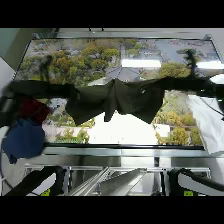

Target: Fold the shirts.

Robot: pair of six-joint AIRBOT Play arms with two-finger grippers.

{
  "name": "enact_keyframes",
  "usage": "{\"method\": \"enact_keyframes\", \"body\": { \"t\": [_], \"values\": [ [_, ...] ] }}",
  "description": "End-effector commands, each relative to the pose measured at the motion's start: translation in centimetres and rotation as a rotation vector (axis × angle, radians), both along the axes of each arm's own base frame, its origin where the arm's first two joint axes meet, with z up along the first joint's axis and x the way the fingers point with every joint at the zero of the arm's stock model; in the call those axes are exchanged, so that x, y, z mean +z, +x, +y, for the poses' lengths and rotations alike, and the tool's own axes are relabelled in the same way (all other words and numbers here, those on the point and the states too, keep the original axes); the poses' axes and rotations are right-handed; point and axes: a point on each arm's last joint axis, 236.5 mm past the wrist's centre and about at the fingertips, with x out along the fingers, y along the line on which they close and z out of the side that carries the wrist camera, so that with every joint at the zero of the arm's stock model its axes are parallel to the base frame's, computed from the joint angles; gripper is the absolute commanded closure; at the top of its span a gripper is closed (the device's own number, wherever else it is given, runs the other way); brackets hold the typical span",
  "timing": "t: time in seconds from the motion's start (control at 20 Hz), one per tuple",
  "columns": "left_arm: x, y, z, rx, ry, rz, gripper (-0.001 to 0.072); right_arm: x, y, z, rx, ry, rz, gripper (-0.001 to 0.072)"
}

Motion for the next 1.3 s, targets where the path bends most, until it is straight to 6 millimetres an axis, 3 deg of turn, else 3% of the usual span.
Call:
{"method": "enact_keyframes", "body": {
  "t": [0.0, 0.15, 0.25, 0.3, 0.4, 0.45, 0.55, 0.65, 0.75, 0.8, 0.9, 1.1, 1.15, 1.25],
  "values": [
    [14.4, -4.5, 2.3, 0.038, -0.042, -0.306, 0.0688, 12.3, -4.6, -1.8, -0.037, -0.055, -0.271, 0.0687],
    [27.0, -11.0, 4.3, 0.107, 0.024, -0.671, 0.0687, 23.1, -12.2, -2.1, -0.13, -0.154, -0.58, 0.0687],
    [33.4, -16.2, 5.2, 0.178, 0.114, -0.882, 0.0688, 28.3, -17.7, -1.4, -0.191, -0.243, -0.766, 0.0687],
    [35.6, -18.2, 5.7, 0.22, 0.174, -0.964, 0.0687, 30.3, -19.8, -1.4, -0.238, -0.296, -0.848, 0.0687],
    [38.3, -20.8, 7.6, 0.356, 0.313, -1.059, 0.0688, 34.0, -22.5, -2.6, -0.391, -0.411, -0.996, 0.0688],
    [38.2, -20.7, 9.0, 0.414, 0.372, -1.039, 0.0688, 35.1, -22.8, -3.6, -0.455, -0.439, -1.033, 0.0688],
    [35.0, -17.3, 10.4, 0.395, 0.365, -0.885, 0.0688, 34.3, -20.7, -4.6, -0.449, -0.403, -0.973, 0.0688],
    [29.5, -11.9, 10.2, 0.255, 0.233, -0.689, 0.0688, 30.6, -16.5, -5.0, -0.342, -0.311, -0.805, 0.0688],
    [22.0, -6.8, 10.4, 0.158, 0.104, -0.445, 0.0688, 24.8, -11.9, -5.8, -0.238, -0.21, -0.593, 0.0688],
    [17.3, -4.6, 9.9, 0.087, 0.072, -0.321, 0.0688, 20.8, -9.6, -6.0, -0.183, -0.176, -0.48, 0.0688],
    [8.3, -1.6, 6.9, -0.066, 0.01, -0.115, 0.0688, 12.4, -6.1, -4.4, -0.059, -0.108, -0.287, 0.0688],
    [-8.3, 2.3, 1.1, -0.209, -0.05, 0.188, 0.0688, -8.4, -2.6, -0.6, 0.03, -0.093, 0.152, 0.0687],
    [-11.9, 3.0, 0.7, -0.214, -0.05, 0.241, 0.0688, -12.8, -1.7, -0.6, 0.005, -0.126, 0.207, 0.0687],
    [-18.0, 4.7, 1.0, -0.195, -0.045, 0.314, 0.0687, -19.7, 0.7, -1.3, -0.073, -0.161, 0.279, 0.0688]
  ]
}}
